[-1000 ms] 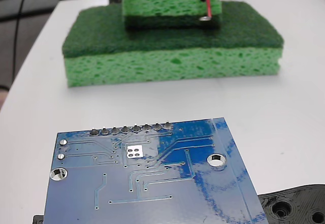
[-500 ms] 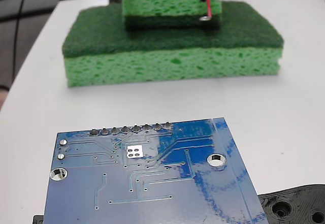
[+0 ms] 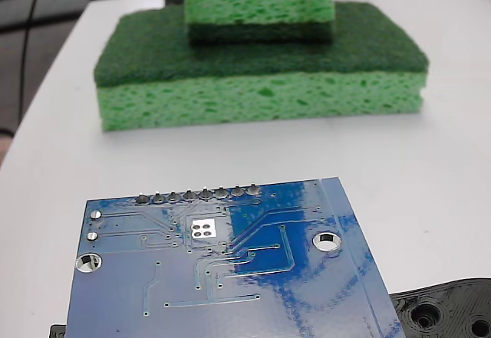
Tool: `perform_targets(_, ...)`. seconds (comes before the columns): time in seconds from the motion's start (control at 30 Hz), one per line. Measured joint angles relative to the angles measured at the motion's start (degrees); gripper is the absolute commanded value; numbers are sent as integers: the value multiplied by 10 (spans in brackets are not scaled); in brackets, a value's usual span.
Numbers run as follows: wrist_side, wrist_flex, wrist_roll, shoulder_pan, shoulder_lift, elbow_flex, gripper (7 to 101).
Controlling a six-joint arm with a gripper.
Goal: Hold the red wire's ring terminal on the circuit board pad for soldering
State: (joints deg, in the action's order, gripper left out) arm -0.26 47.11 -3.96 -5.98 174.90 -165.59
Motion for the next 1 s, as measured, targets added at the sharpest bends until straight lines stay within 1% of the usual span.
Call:
perform_targets(0.07,0,12,0,-5,-1,15,1003)
perform_targets(0.13,0,11,1,-26,-2,25,1003)
perform_targets(0.23,-24,4,10,-67,-28,40,1003)
perform_targets(0.3,-41,-5,14,-84,-60,59,1003)
perform_targets(0.43,-58,-30,17,-88,-146,108,1003)
perform_targets(0.57,-60,-37,26,-90,-245,176,1003)
perform_targets(0.73,-72,-54,37,-108,-340,241,1003)
perform_targets(0.93,-95,-94,38,-105,-446,303,1003)
perform_targets(1.0,-98,-95,37,-100,-483,326,1003)
